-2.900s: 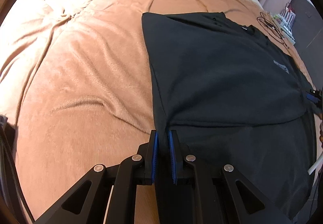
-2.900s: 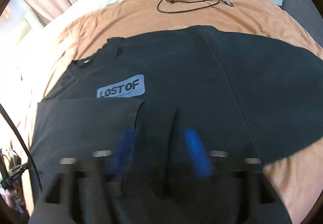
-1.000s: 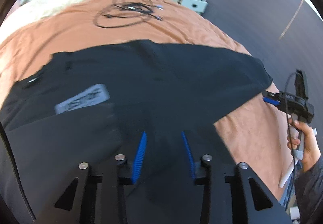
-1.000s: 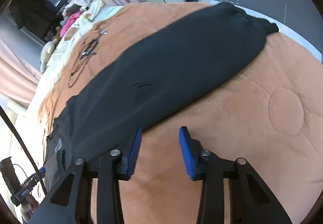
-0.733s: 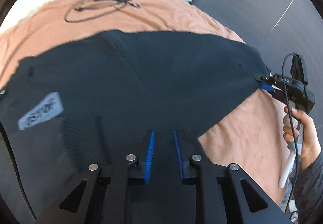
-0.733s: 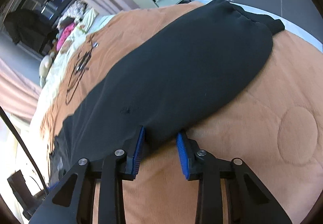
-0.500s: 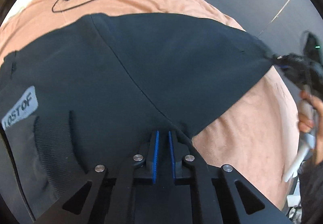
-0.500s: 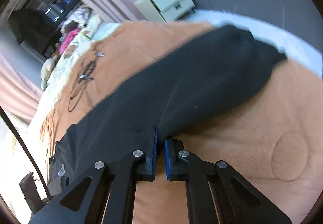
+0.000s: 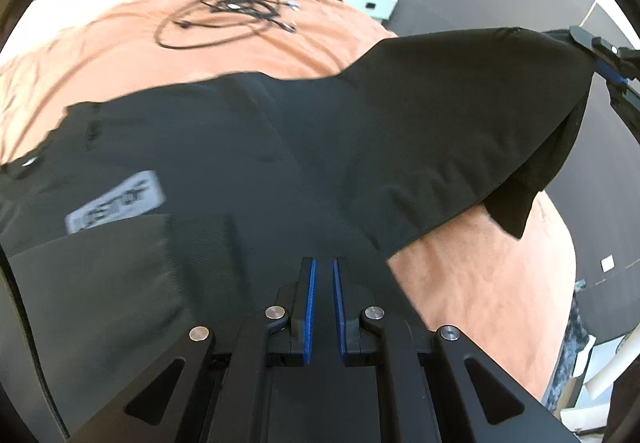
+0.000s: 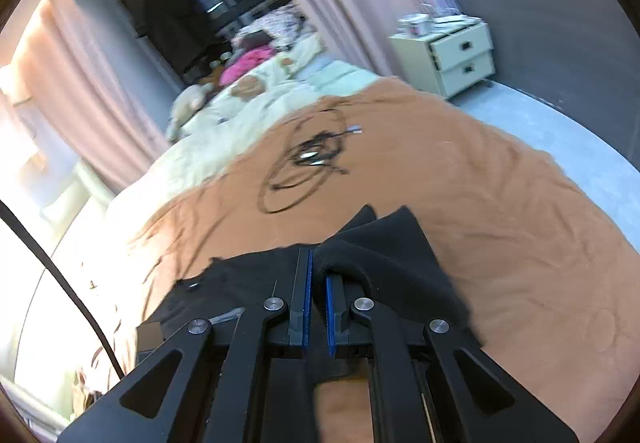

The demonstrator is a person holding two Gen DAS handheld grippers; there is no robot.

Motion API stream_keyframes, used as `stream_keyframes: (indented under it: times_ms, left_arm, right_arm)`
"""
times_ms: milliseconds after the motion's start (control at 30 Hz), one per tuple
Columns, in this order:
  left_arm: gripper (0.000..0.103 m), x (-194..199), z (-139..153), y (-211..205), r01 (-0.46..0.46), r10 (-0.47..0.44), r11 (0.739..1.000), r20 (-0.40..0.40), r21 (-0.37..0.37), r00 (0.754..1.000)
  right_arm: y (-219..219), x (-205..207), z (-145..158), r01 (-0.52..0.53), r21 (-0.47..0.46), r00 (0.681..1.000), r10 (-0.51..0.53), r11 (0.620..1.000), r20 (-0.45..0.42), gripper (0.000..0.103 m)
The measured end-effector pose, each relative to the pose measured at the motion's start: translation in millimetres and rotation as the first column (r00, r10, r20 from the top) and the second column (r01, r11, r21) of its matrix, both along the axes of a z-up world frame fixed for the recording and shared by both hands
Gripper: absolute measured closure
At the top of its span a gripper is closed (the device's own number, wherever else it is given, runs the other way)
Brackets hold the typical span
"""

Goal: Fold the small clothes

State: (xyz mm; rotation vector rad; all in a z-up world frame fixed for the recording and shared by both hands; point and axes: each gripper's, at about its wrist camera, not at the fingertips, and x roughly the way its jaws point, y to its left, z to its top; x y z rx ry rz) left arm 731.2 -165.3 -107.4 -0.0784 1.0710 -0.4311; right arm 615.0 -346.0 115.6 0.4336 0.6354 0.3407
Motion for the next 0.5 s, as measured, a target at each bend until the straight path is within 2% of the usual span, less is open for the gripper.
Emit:
stream_keyframes:
  times_ms: [267,300,500]
  left_arm:
    - [0.094,-37,29,76,-0.089,0.088,0.996,0.052,0.014,0.995]
    - [0.094,-40,30,84,-0.097,0.096,0.995,0.052,0.02,0.994]
    - [0.094,-66,35,150,-0.175,0.172,0.983,0.05,0.059,0.984]
  right_arm:
    - [68,-9,12,-0.147,0.029,0.989,0.146,0.989,0.024,0.101]
    - [63,-9,7,-0.162,0.039,0.987,0.161,0.986,0.022,0.101]
    - [95,7,-23,-0.245,0.095,0.969,0.247,0.965,-0.015,0.101]
